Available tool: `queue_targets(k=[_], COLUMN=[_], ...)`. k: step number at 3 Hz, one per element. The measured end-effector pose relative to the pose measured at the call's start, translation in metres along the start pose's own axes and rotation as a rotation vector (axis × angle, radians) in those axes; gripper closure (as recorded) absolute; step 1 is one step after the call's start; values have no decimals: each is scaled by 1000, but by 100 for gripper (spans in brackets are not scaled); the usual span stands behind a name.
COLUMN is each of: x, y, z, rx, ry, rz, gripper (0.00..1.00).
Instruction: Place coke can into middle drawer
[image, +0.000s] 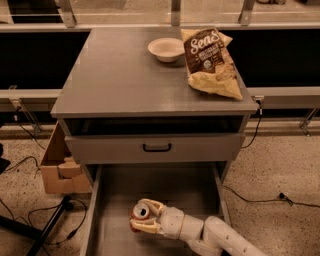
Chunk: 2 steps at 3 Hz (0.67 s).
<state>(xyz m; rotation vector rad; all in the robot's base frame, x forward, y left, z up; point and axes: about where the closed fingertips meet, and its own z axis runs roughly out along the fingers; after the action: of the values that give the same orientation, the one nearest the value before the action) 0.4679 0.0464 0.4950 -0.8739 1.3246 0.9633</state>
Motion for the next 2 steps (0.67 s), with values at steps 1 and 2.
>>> queue_targets(k=[1, 2], x=[0, 0], y=[2, 3], z=[2, 3], rx=[-3, -5], ry=[0, -1], rz=[1, 1], gripper=[46, 23])
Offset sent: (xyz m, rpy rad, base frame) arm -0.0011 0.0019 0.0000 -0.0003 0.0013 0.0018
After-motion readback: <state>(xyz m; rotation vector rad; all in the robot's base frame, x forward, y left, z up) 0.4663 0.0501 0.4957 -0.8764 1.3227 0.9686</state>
